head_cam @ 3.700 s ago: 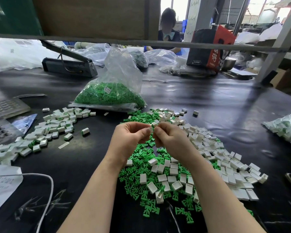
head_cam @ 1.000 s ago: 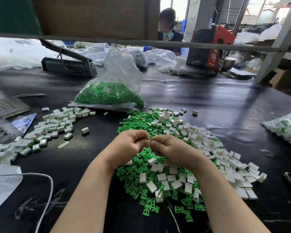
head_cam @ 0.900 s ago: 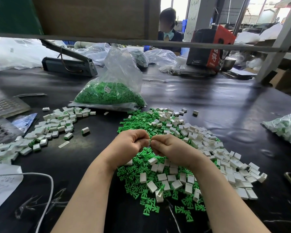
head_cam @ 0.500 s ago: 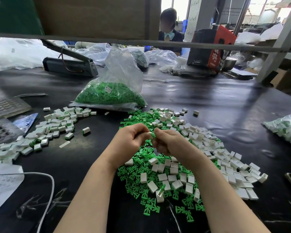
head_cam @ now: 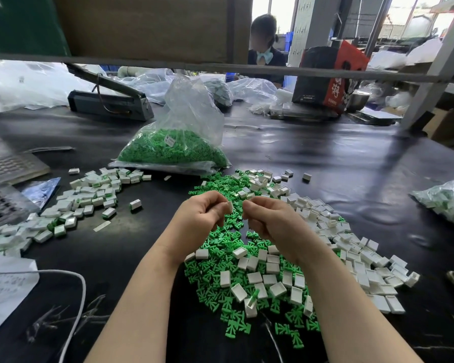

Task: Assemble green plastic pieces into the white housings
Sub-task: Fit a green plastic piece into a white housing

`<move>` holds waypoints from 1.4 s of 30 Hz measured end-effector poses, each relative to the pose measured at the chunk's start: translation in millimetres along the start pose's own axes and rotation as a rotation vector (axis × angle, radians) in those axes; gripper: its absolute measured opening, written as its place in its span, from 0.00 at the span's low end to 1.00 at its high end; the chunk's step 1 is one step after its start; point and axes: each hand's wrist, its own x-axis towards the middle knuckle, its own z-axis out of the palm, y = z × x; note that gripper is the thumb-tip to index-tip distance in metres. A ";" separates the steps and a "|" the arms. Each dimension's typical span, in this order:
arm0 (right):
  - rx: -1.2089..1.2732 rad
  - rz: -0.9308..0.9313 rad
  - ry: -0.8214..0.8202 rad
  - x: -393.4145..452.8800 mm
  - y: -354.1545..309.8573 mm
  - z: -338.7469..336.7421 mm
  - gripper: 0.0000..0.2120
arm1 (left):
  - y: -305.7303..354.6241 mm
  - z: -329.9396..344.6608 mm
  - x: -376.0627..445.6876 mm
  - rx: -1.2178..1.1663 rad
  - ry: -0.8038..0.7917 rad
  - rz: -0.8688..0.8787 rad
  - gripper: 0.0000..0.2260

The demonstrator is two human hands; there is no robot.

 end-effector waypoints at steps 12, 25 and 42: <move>-0.322 -0.179 0.035 -0.2 -3.6 7.3 0.11 | 1.0 0.8 -0.6 -0.021 -0.037 -0.052 0.11; -0.439 -0.256 0.013 -1.6 -5.8 6.5 0.11 | 2.7 -0.4 -3.1 -0.001 -0.045 -0.023 0.11; -0.577 -0.134 -0.130 -1.3 -3.2 8.1 0.15 | 8.3 -3.2 -5.6 0.158 -0.117 -0.043 0.08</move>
